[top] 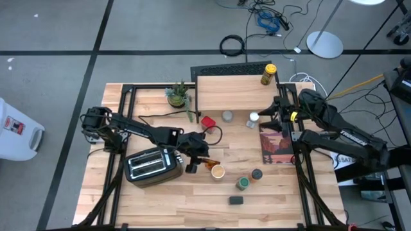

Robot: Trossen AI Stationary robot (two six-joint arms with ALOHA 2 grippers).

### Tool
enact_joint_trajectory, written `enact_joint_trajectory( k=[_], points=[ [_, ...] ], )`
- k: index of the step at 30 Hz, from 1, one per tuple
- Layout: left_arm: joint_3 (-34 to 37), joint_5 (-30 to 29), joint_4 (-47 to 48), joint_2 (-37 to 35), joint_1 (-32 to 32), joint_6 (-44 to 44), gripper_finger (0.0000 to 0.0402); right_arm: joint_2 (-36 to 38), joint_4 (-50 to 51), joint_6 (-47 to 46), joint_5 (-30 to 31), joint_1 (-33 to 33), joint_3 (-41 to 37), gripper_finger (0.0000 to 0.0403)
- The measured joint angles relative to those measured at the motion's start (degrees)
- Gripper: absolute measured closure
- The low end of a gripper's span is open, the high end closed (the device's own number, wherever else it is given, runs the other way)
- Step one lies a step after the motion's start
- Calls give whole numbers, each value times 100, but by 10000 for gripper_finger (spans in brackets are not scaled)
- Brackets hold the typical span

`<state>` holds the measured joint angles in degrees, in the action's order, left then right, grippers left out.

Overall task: Shelf spices
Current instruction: Put the orange seasoning bag on the shelf

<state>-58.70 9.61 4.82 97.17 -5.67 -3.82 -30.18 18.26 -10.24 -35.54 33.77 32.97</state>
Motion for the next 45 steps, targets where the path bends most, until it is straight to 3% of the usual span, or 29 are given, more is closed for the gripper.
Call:
enact_joint_trajectory(
  k=[5,7,15,25,29,36,45],
  points=[
    [0,-53,-10,0,2,-139,377,-241,-11,12,167,-228,0,129],
    [0,-123,-22,0,7,-213,392,-353,-11,47,273,-361,0,129],
    [-93,-262,9,-89,93,-305,398,-758,-311,105,685,-951,0,129],
    [-131,-695,65,-699,371,-406,400,-1522,-887,65,1117,-1754,0,129],
    [-158,-841,209,-838,540,-402,401,-1886,-1501,56,1210,-2092,0,129],
    [-573,-868,445,-839,693,-419,401,-2673,-2425,73,1643,-2636,0,129],
    [-1135,-906,806,-839,734,-706,401,-3230,-2823,48,2443,-2875,0,129]
  ],
)
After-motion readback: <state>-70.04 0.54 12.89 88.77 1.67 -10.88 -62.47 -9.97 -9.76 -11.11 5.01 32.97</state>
